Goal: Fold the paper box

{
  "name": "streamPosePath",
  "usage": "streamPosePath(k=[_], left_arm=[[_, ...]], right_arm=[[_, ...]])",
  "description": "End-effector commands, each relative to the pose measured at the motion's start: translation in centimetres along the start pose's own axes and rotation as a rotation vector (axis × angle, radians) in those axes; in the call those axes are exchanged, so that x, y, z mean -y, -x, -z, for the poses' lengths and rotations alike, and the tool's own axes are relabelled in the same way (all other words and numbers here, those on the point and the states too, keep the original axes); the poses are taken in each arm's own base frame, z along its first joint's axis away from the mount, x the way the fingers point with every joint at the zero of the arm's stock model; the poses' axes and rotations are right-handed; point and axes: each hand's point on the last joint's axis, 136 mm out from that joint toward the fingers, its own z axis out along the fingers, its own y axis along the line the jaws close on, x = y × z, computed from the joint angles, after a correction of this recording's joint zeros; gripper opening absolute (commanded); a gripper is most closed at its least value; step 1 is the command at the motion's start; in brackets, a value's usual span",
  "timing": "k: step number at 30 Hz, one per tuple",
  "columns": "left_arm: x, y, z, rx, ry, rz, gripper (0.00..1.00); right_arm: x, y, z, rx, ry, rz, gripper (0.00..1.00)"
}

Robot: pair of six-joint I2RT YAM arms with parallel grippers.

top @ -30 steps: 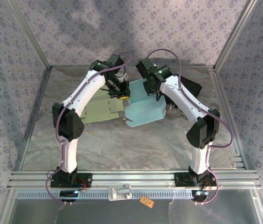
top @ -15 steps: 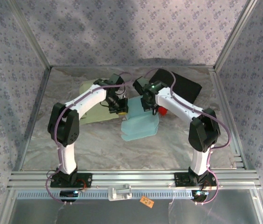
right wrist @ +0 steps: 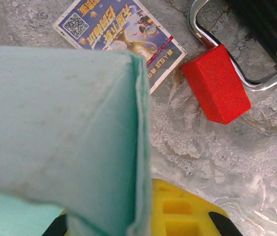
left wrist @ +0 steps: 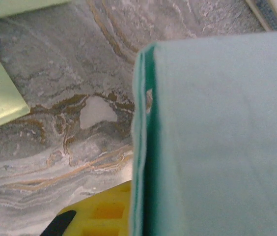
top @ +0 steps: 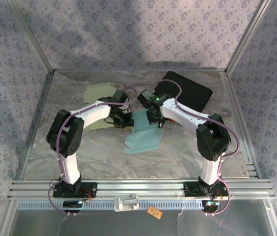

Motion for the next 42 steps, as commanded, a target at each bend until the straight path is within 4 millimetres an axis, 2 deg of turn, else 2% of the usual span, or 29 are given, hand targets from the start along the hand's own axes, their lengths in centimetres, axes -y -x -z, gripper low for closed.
streamPosePath(k=[1, 4, 9, 14, 16, 27, 35, 38, 42], left_arm=[[-1.1, 1.7, 0.0, 0.086, 0.025, 0.026, 0.13], [-0.9, 2.0, -0.1, 0.096, 0.009, 0.021, 0.17], [-0.8, 2.0, -0.4, 0.095, -0.003, 0.020, 0.17], [-1.1, 1.7, -0.5, 0.100, 0.012, 0.020, 0.04], [-1.3, 1.6, -0.4, 0.106, 0.038, 0.021, 0.00], [-3.9, 0.0, 0.5, 0.167, 0.329, 0.108, 0.00], [-3.2, -0.1, 0.4, 0.171, 0.339, 0.077, 0.00], [-2.5, 0.3, 1.2, 0.197, 0.311, 0.058, 0.16], [-0.7, 1.3, 3.2, 0.258, 0.244, 0.014, 0.31]], right_arm=[[-0.1, -0.4, 0.3, -0.018, 0.030, -0.042, 0.00], [-0.1, -0.5, 0.1, -0.031, 0.036, -0.046, 0.00], [0.1, -0.5, -0.2, -0.042, 0.044, -0.060, 0.00], [0.2, -0.4, -0.1, -0.039, 0.043, -0.067, 0.00], [0.3, -0.3, 0.1, -0.027, 0.035, -0.070, 0.00], [0.3, -0.6, 0.4, -0.009, -0.007, -0.099, 0.00], [-0.2, -0.9, 0.1, -0.019, 0.004, -0.096, 0.00], [-0.3, -1.0, 0.0, -0.026, 0.011, -0.091, 0.00], [-0.3, -1.1, 0.0, -0.029, 0.012, -0.085, 0.00]])
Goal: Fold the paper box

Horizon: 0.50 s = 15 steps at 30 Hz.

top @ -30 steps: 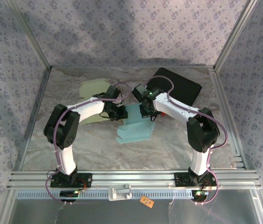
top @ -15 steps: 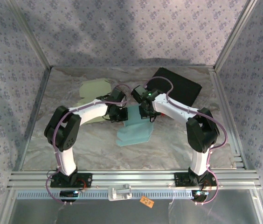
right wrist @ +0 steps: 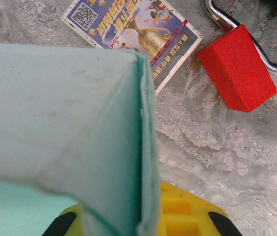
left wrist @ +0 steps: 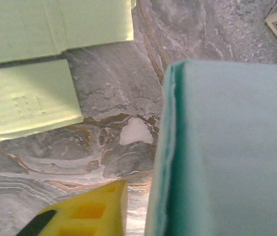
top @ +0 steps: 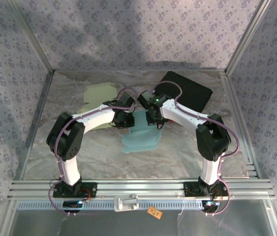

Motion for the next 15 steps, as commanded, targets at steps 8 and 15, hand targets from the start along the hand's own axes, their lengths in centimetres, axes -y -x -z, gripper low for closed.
streamPosePath(k=[8, 15], left_arm=[[-0.4, 1.7, 2.8, 0.056, -0.078, -0.041, 0.39], [-0.3, 1.6, 1.7, 0.034, -0.077, -0.046, 0.29]], right_arm=[[0.7, -0.5, 0.1, -0.024, -0.021, -0.015, 0.00], [0.4, -0.6, 0.0, -0.033, -0.015, -0.015, 0.00]])
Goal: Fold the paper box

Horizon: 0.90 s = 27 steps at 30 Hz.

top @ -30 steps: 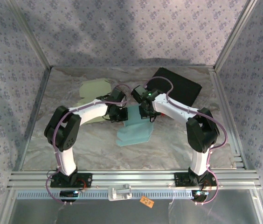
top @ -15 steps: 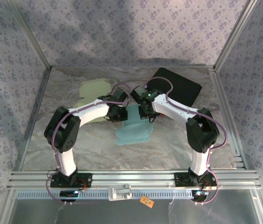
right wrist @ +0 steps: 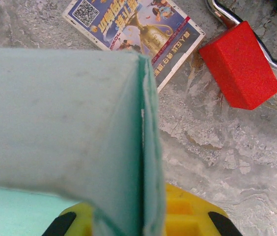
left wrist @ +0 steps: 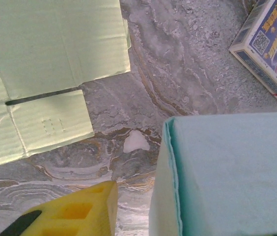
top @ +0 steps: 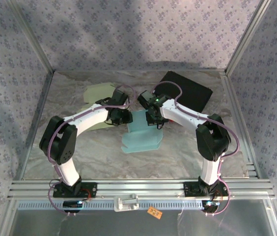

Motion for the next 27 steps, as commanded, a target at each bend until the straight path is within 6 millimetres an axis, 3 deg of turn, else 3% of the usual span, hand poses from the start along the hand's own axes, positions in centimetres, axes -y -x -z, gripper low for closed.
streamPosePath(k=[1, 5, 6, 12, 18, 19, 21, 27], left_arm=[[-0.3, -0.2, -0.6, -0.015, 0.007, -0.007, 0.26], [-1.0, -0.1, -0.3, 0.008, 0.068, -0.005, 0.02], [-1.0, 0.0, -0.2, 0.014, 0.084, -0.005, 0.00], [-1.0, -0.4, 1.1, 0.043, 0.218, -0.035, 0.00], [-1.1, -1.0, 1.8, 0.030, 0.245, 0.000, 0.00], [-0.9, -0.9, 1.9, 0.027, 0.236, 0.001, 0.04], [-0.1, -0.9, 2.2, 0.021, 0.199, 0.000, 0.24], [2.3, -0.2, 5.3, 0.034, 0.081, 0.029, 0.52]], right_arm=[[0.5, -0.4, 0.1, -0.023, -0.019, -0.015, 0.00], [0.5, -0.2, 0.3, -0.017, -0.022, -0.014, 0.00], [0.5, -0.2, 0.3, -0.019, -0.023, -0.015, 0.00], [0.5, -0.3, 0.0, -0.027, -0.041, -0.016, 0.00], [0.6, -0.4, -0.1, -0.034, -0.051, -0.021, 0.00], [0.5, -0.4, -0.1, -0.036, -0.045, -0.023, 0.00], [0.5, -0.4, -0.1, -0.040, -0.035, -0.031, 0.00], [0.9, -0.3, 0.0, -0.061, -0.007, -0.068, 0.00]])
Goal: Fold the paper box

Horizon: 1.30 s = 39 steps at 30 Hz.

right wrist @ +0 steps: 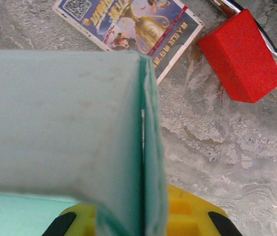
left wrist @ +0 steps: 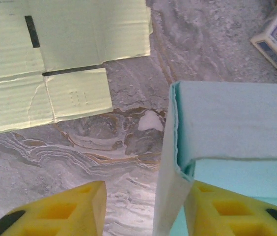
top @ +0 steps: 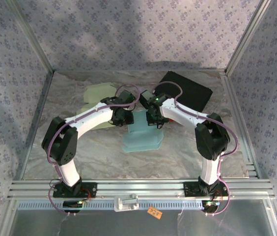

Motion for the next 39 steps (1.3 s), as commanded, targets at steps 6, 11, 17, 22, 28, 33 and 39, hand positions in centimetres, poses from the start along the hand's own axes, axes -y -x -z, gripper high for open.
streamPosePath(k=[6, 11, 17, 22, 28, 33, 39], left_arm=[[0.7, 1.3, 6.9, 0.028, -0.136, 0.137, 0.52], [-2.3, 1.6, 10.4, 0.008, -0.187, 0.391, 0.49], [-3.8, 0.4, 13.8, -0.001, -0.269, 0.583, 0.50], [-2.1, 0.1, 14.8, -0.030, -0.370, 0.641, 0.55], [1.1, 1.0, 14.7, -0.057, -0.410, 0.558, 0.59], [3.1, 1.3, 13.9, -0.071, -0.392, 0.487, 0.61], [3.7, 1.9, 14.5, -0.025, -0.369, 0.432, 0.61]], right_arm=[[1.3, -0.2, 0.3, -0.068, 0.027, -0.151, 0.00], [2.5, -0.4, -0.5, -0.129, 0.114, -0.445, 0.00], [2.1, 0.6, -0.2, -0.170, 0.201, -0.757, 0.00], [0.8, 0.4, -0.6, -0.245, 0.234, -0.968, 0.00], [-0.7, 1.2, -0.6, -0.262, 0.265, -1.067, 0.00], [-1.3, 1.2, -0.6, -0.267, 0.265, -1.080, 0.00], [-1.3, 0.5, -0.7, -0.269, 0.253, -1.082, 0.00]])
